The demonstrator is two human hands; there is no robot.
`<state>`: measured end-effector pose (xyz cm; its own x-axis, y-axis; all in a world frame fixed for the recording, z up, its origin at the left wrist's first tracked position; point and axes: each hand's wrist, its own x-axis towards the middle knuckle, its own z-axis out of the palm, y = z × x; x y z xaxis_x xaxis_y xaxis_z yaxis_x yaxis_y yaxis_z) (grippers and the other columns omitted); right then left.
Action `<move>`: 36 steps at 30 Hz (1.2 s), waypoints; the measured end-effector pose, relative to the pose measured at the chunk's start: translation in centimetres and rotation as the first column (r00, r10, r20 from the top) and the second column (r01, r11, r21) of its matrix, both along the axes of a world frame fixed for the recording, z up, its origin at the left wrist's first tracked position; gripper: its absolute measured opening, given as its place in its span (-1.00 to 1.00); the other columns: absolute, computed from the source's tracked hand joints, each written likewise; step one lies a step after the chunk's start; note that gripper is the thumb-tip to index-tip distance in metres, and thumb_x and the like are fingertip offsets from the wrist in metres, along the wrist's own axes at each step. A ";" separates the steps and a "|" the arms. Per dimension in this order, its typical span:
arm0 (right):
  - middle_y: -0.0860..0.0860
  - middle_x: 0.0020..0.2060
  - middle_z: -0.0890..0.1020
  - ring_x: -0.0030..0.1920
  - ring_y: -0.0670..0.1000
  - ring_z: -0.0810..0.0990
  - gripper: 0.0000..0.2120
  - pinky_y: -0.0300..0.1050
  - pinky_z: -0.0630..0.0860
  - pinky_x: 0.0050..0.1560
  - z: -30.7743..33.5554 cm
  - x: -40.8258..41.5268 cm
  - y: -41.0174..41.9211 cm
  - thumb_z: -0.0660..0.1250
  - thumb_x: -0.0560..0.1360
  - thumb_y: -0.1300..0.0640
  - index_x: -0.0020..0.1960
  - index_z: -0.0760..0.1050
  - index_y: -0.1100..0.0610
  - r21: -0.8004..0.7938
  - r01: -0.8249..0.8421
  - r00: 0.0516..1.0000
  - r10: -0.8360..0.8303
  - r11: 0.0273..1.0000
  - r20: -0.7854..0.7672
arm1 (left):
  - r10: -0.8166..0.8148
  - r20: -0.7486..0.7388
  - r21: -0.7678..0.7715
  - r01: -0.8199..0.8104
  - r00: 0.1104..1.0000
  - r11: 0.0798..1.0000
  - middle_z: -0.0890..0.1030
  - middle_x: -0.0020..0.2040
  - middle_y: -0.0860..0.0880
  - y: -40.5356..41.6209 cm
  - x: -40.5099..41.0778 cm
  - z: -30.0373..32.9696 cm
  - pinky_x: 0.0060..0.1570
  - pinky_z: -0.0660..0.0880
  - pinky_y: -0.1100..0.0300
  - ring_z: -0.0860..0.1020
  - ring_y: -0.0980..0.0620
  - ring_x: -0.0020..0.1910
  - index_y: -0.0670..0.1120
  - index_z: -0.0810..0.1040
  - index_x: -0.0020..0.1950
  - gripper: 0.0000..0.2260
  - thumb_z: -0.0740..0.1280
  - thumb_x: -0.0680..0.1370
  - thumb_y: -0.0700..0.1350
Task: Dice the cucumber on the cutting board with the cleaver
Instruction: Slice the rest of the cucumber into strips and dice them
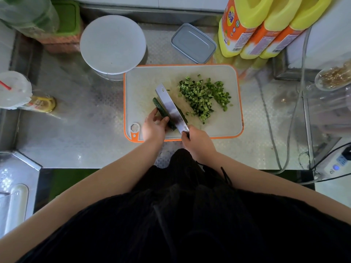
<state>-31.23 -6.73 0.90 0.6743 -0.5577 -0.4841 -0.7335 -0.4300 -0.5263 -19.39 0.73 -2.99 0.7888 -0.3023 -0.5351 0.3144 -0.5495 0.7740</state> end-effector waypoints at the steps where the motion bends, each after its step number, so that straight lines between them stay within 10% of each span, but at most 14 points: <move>1: -0.03 -0.44 0.34 -0.37 0.07 0.38 -0.66 -0.08 0.22 -0.34 0.0 0.1 0.0 0.13 0.61 0.09 -0.31 0.15 0.06 -0.008 -0.005 1.000 0.005 1.000 -0.004 | -0.005 0.003 0.004 0.005 1.000 1.000 0.58 0.20 -0.07 0.0 0.0 -0.1 0.08 0.52 0.14 0.58 -0.01 0.09 -0.04 0.40 0.44 -0.54 0.38 0.55 -0.14; 36: 0.20 -0.09 0.58 -0.05 0.21 0.56 -0.79 -0.08 0.30 -0.24 0.4 3.5 0.2 0.12 0.61 0.15 0.04 0.42 0.30 -0.044 -0.036 0.991 0.030 0.998 -0.130 | -0.115 0.086 0.063 0.109 0.990 0.992 0.42 0.12 0.00 -0.1 0.3 -1.1 0.00 0.32 0.28 0.43 0.11 -0.02 -0.01 0.39 0.46 -0.54 0.36 0.56 -0.11</move>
